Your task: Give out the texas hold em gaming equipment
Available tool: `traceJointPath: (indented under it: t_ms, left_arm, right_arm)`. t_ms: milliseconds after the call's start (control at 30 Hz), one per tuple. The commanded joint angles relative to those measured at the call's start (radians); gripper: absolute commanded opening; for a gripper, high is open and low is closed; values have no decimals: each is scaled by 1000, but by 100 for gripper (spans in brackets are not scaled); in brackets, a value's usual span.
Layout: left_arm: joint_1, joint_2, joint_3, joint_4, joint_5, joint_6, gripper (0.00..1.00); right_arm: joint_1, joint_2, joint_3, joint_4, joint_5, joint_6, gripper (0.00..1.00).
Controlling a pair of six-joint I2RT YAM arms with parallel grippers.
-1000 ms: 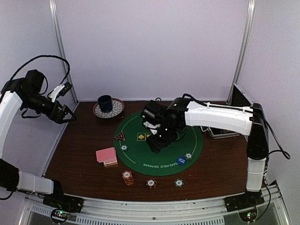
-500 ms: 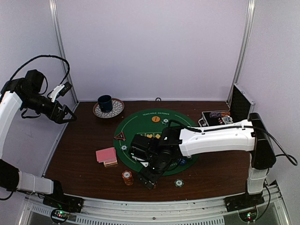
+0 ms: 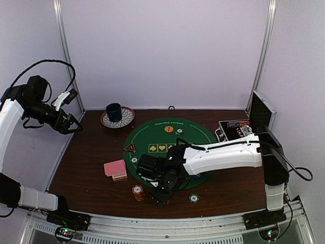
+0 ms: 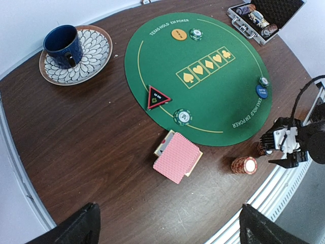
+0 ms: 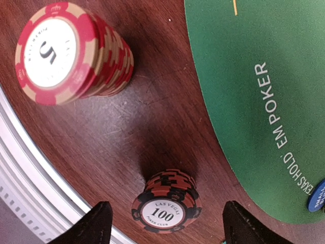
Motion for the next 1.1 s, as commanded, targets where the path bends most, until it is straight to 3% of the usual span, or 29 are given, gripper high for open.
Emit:
traceJointPath:
  t_ms: [0,367,800,1067]
  left_arm:
    - [7,-12,6,2,5,12,98]
    - [7,-11,12,-1,7,12,98]
    - [7,-10,12,-2,7,11,97]
    - [7,-11,10,-1,13,11,98]
  right_arm:
    - [5,20,-5,26,3,5,77]
    - [7,33,-27,32,11,8,69]
    - [6,22,-32,32,16,15,42]
    - [8,-1,-7,-1,25,7,41]
